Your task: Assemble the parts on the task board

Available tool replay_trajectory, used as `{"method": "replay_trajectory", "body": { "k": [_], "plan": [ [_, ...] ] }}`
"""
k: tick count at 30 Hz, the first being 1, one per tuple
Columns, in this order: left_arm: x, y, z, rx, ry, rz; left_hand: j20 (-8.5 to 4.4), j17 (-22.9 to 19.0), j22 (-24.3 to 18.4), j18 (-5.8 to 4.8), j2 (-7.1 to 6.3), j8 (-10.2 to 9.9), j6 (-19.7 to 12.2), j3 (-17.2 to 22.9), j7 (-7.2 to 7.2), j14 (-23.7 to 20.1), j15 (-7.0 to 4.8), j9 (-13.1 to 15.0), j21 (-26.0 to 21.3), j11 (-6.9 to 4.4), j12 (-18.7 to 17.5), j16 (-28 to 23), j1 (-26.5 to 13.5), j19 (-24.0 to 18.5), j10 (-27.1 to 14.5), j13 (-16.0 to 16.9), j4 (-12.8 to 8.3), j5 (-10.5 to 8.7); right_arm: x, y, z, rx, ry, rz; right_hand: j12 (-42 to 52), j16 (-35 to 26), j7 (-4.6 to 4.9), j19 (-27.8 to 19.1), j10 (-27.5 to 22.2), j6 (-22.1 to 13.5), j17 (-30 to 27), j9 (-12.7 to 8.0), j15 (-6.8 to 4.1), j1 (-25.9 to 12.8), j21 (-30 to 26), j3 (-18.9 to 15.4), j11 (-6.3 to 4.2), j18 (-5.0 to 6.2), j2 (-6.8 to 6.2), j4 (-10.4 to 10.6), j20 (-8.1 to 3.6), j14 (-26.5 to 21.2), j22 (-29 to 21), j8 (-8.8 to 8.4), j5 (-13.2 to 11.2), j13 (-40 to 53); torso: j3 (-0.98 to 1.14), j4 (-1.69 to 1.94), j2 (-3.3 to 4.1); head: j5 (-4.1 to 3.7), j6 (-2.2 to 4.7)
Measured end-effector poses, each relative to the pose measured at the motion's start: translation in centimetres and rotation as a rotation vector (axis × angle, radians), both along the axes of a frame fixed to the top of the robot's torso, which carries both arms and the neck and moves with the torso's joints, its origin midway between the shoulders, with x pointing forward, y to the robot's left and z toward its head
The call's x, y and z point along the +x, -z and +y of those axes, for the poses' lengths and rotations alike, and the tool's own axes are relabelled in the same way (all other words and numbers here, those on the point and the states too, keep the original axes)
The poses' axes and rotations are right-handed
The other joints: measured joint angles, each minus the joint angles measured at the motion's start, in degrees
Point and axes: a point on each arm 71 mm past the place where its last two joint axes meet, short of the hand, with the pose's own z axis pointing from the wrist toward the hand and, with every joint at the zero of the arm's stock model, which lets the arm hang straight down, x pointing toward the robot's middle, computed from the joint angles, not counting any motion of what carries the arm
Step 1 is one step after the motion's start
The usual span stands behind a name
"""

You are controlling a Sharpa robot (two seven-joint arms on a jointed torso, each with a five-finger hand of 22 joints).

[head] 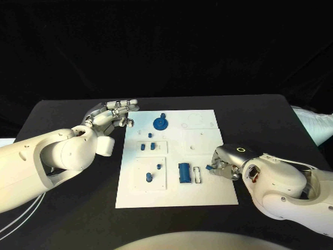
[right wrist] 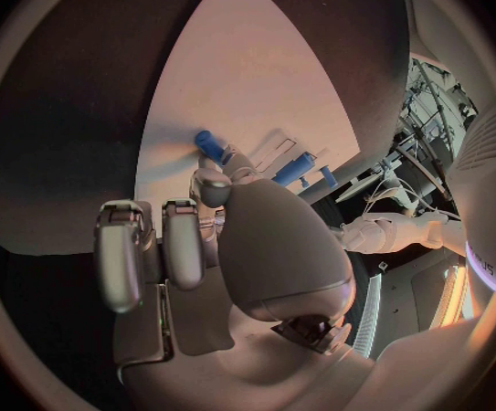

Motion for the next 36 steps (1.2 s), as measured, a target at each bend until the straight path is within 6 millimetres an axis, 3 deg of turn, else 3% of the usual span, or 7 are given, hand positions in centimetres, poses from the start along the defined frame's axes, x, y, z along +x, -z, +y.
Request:
{"method": "replay_trajectory", "body": {
  "k": [4, 8, 10, 12, 24, 28, 36],
  "plan": [
    [0.0, 0.0, 0.0, 0.000, 0.001, 0.000, 0.00, 0.0, 0.0, -0.01, 0.00, 0.0, 0.0, 0.0, 0.00, 0.0, 0.00, 0.0, 0.0, 0.00, 0.0, 0.0, 0.0, 0.0, 0.0, 0.0, 0.0, 0.00, -0.2, -0.2, -0.4, 0.057, 0.045, 0.036, -0.2, 0.0, 0.55, 0.0, 0.0, 0.1, 0.0, 0.0, 0.00, -3.0, 0.0, 6.1, -0.03, 0.00, -3.03, 0.0, 0.00, 0.0, 0.0, 0.15, 0.3, -0.1, 0.00, 0.00, 0.03, -0.14, 0.04],
    [0.0, 0.0, 0.0, 0.000, 0.001, 0.000, 0.21, -0.1, -0.1, 0.00, 0.22, 0.2, -0.2, 0.0, -0.20, 0.0, 0.01, 0.0, 0.0, -0.07, 0.0, 0.0, 0.2, -0.2, -0.3, 0.0, 0.0, 0.00, -0.3, -0.4, -0.4, 0.104, 0.073, 0.060, -0.2, 0.0, 0.56, 0.0, -0.1, 0.1, 0.0, 0.0, -0.02, -5.3, 0.0, 11.2, -0.02, 0.00, -4.75, -3.1, 0.00, 0.0, 0.0, 0.38, 0.3, 0.6, 0.00, 0.00, 0.04, -0.20, 0.07],
    [0.0, 0.0, 0.0, 0.000, 0.001, 0.000, 0.21, -0.1, -0.1, 0.00, 0.22, 0.2, -0.2, 0.0, -0.20, 0.0, 0.01, 0.0, 0.0, 0.00, 0.0, 0.0, 0.2, -0.2, -0.4, 0.0, 0.0, 0.00, -0.4, -0.6, -0.4, 0.126, 0.084, 0.067, -0.2, 0.0, 0.55, 0.0, 0.1, 0.1, 0.1, 0.0, -0.02, -6.4, 0.0, 16.5, 0.12, 0.00, -5.39, -7.6, 0.00, 0.0, 0.0, 0.38, 0.3, 0.5, 0.00, -0.01, 0.06, -0.21, 0.04],
    [0.0, 0.0, -0.1, 0.000, 0.001, 0.000, 0.21, -0.1, -0.1, 0.00, 0.22, 0.2, -0.2, 0.0, -0.20, 0.0, 0.01, 0.0, 0.0, 0.00, 0.0, 0.0, 0.2, -0.2, -0.4, 0.0, 0.0, 0.00, -0.5, -0.7, -0.3, 0.145, 0.093, 0.072, 0.1, 0.0, 0.41, 0.0, 0.2, 0.0, 0.1, 0.0, -0.03, -7.1, 0.0, 18.7, 0.05, 0.00, -5.63, -9.0, 0.00, 0.0, 0.0, 0.36, 0.3, 0.5, 0.00, -0.01, 0.07, -0.21, 0.00],
    [0.0, 0.0, -0.1, -0.001, 0.003, 0.001, 0.21, -0.1, -0.1, -0.01, 0.22, 0.2, -0.2, 0.0, -0.20, 0.0, 0.01, 0.0, 0.0, 0.00, 0.0, 0.0, 0.2, -0.2, -0.4, 0.0, 0.0, 0.00, -0.9, -1.0, 0.5, 0.246, 0.133, 0.103, 0.6, 0.0, 0.10, 0.0, 0.7, 0.3, 0.1, 0.0, -0.04, -11.5, 0.0, 19.9, -0.15, 0.00, -6.50, -8.5, 0.00, 0.0, 0.0, 0.61, 1.0, 0.9, -0.02, 0.03, 0.05, -0.12, -0.16],
    [0.0, 0.0, -0.1, -0.001, 0.003, 0.001, 0.21, -0.1, -0.1, 0.00, 0.22, 0.2, -0.2, 0.0, -0.20, 0.0, 0.01, 0.0, 0.0, 0.00, 0.0, 0.0, 0.2, -0.2, -0.4, 0.0, 0.0, 0.00, -0.9, -1.0, 0.7, 0.273, 0.145, 0.109, 0.9, 0.0, 0.04, 0.0, 0.9, 0.4, 0.1, 2.1, -0.04, -13.0, 0.0, 19.5, -0.35, 0.00, -6.82, -7.6, 0.00, 0.0, 0.0, 0.78, 1.5, 1.1, -0.03, 0.05, 0.05, -0.04, -0.17],
    [0.0, 0.0, -0.1, -0.001, 0.004, 0.001, 0.21, -0.1, -0.1, 0.00, 0.22, 0.2, -0.2, 0.0, -0.20, 0.0, 0.01, 0.0, 0.0, 0.00, 0.0, 0.0, 0.2, -0.2, -0.4, 0.0, 0.0, 0.00, -0.7, -0.7, 1.4, 0.303, 0.158, 0.138, 1.5, 0.0, -0.28, 0.0, 1.3, 0.7, 0.1, 2.4, -0.03, -16.0, 0.0, 17.9, -0.37, 0.00, -7.36, -5.7, 0.00, 0.0, 0.0, 0.97, 3.4, 1.4, -0.07, 0.04, 0.04, 0.03, -0.21]
  ]
}}
